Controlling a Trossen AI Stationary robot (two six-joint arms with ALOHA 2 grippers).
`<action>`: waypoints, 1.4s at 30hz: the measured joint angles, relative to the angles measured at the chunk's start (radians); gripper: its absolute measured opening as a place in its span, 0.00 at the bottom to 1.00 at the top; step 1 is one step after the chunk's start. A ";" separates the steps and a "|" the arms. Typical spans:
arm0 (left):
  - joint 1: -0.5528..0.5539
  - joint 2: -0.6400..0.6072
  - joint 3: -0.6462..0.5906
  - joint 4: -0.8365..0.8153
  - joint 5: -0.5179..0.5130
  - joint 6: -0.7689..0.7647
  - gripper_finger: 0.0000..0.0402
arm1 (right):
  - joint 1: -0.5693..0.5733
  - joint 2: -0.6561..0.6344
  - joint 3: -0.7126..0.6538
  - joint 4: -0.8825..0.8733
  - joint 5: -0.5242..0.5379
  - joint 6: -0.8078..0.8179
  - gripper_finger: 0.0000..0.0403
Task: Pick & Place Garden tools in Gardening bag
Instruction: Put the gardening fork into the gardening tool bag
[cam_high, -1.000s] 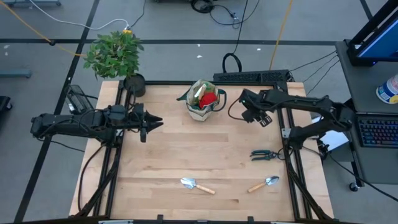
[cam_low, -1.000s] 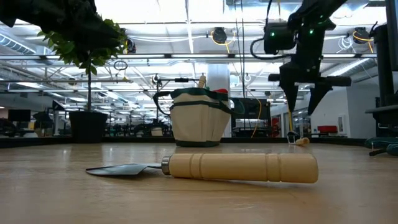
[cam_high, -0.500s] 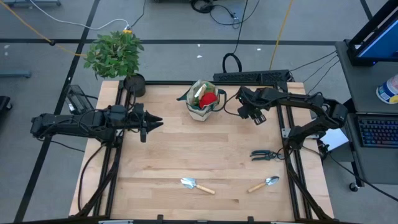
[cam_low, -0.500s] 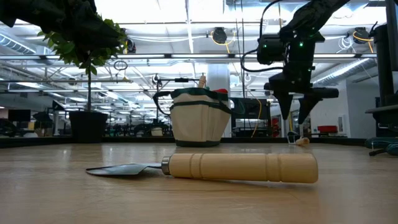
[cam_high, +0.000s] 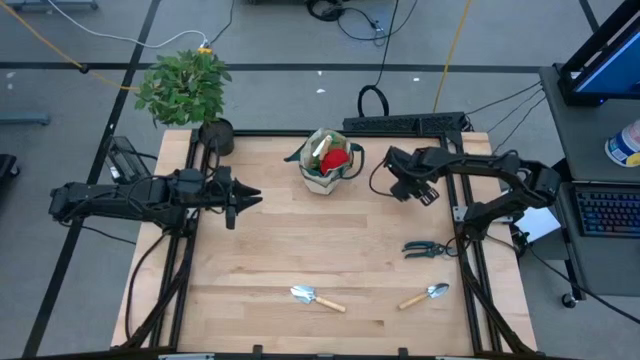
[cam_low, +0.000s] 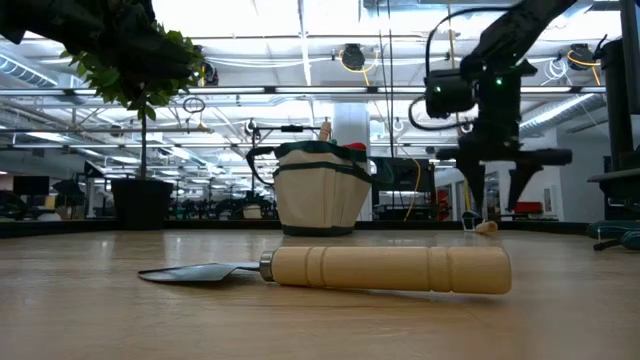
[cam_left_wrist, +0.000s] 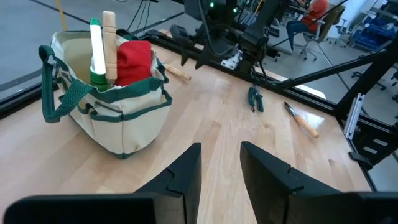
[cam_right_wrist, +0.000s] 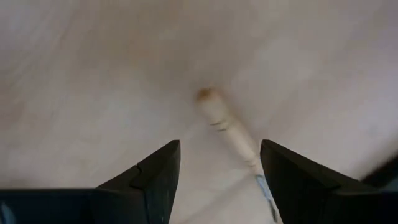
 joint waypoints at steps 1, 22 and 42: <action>0.000 0.000 0.000 0.000 0.000 0.000 0.29 | 0.000 0.000 -0.016 0.015 0.001 -0.017 0.53; 0.000 0.000 0.000 0.000 -0.001 0.009 0.29 | -0.030 0.000 -0.091 0.191 0.022 -0.133 0.53; 0.000 0.000 0.000 -0.001 -0.001 0.007 0.29 | -0.024 0.095 -0.155 0.273 0.038 -0.038 0.13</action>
